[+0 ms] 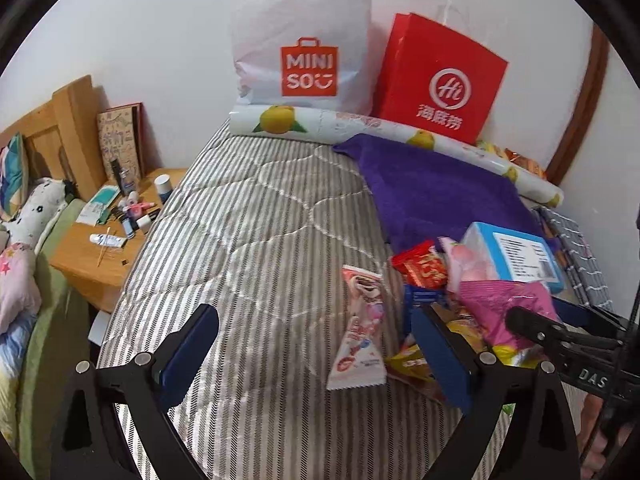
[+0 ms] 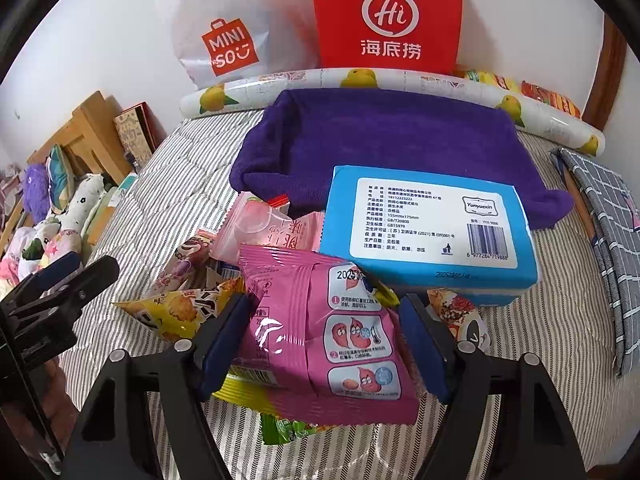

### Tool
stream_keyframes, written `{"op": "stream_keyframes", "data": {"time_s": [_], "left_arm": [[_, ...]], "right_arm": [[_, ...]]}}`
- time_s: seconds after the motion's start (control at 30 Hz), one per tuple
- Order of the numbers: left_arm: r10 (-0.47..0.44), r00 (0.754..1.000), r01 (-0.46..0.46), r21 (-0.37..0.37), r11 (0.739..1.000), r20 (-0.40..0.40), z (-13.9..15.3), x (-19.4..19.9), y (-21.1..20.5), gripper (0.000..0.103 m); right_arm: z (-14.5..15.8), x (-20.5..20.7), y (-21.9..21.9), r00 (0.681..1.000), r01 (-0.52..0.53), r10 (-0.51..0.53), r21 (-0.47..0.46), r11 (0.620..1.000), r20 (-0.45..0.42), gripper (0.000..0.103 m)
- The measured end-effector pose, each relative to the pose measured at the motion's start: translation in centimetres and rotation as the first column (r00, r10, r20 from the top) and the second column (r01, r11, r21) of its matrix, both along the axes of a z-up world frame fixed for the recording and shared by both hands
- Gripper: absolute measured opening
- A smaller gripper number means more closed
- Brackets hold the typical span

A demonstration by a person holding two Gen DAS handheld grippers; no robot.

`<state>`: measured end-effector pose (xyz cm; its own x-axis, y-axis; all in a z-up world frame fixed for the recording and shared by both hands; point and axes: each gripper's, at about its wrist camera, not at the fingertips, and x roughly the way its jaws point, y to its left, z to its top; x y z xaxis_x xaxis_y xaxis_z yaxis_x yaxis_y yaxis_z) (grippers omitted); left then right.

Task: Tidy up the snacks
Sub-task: 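Grasp the pink wafer bag with the right tool while the left tool grasps the yellow chip bag, then lift the pink bag with the right tool while the left tool lifts the yellow chip bag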

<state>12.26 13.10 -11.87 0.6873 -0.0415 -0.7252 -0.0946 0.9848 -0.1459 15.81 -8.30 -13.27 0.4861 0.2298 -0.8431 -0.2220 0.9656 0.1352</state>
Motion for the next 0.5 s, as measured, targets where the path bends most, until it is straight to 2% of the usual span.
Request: {"op": "stream_keyframes", "data": {"time_s": [0.17, 0.5], "left_arm": [[-0.022, 1.0, 0.023, -0.022, 1.0, 0.019, 0.6, -0.6, -0.7, 0.097], [-0.065, 0.998, 0.065, 0.018, 0.998, -0.016, -0.1, -2.1, -2.8, 0.097]], "right_arm": [[0.6, -0.6, -0.5, 1.0, 0.006, -0.006, -0.005, 1.0, 0.022, 0.067], [2.3, -2.2, -2.8, 0.996, 0.036, -0.038, 0.032, 0.999, 0.075, 0.066]]}}
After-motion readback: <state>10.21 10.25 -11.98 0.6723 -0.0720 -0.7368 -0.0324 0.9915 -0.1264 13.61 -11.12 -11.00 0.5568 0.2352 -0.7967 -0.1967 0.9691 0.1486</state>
